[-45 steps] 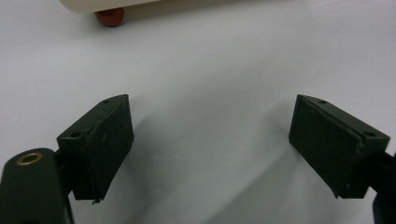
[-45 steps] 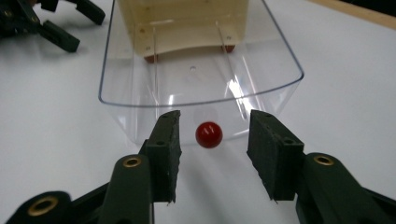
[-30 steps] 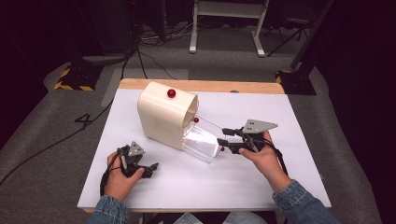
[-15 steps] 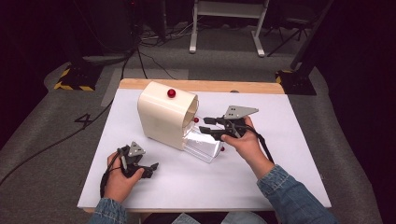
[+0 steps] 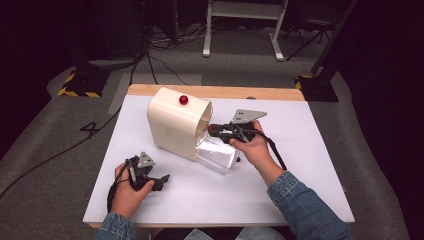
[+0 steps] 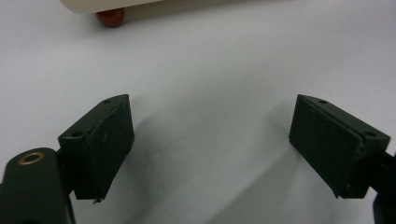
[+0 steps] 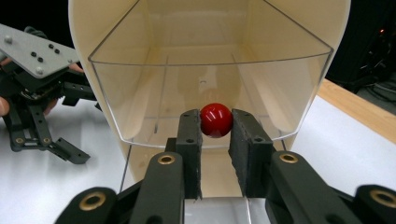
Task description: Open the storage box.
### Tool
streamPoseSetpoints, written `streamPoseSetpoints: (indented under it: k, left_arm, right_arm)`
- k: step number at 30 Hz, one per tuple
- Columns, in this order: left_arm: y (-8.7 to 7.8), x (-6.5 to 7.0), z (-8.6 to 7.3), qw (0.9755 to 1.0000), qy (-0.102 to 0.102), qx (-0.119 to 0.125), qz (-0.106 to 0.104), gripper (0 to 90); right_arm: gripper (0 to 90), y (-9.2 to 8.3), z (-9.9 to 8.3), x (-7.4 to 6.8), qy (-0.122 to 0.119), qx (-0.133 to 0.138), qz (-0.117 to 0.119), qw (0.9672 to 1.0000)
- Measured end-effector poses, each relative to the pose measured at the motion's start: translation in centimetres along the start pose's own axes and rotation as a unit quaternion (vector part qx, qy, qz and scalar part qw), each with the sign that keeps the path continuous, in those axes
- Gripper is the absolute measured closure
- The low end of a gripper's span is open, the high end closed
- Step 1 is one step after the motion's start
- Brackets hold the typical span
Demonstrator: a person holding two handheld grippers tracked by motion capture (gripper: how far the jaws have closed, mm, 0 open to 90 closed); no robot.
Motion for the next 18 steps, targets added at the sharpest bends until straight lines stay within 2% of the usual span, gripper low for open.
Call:
streamPoseSetpoints:
  k: [7, 18]
  left_arm:
    - [0.0, 0.0, 0.0, 1.0000, 0.000, 0.000, -0.001, 14.2]
    - [0.0, 0.0, 0.0, 1.0000, -0.001, 0.000, -0.002, 14.2]
  right_arm:
    - [74.9, -0.5, 0.1, -0.2, -0.009, 0.001, -0.005, 0.9999]
    - [74.9, -4.2, -0.7, -1.1, -0.008, -0.002, -0.014, 0.9999]
Point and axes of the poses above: each handheld gripper's, and its own axes: y roughly forward along the jaws, z roughly out of its top, x roughly to its right, the point moved 8 cm from there along y, roughly forward along the jaws, and after that the axes turned 5 degrees about z, right-handed, at the moved point
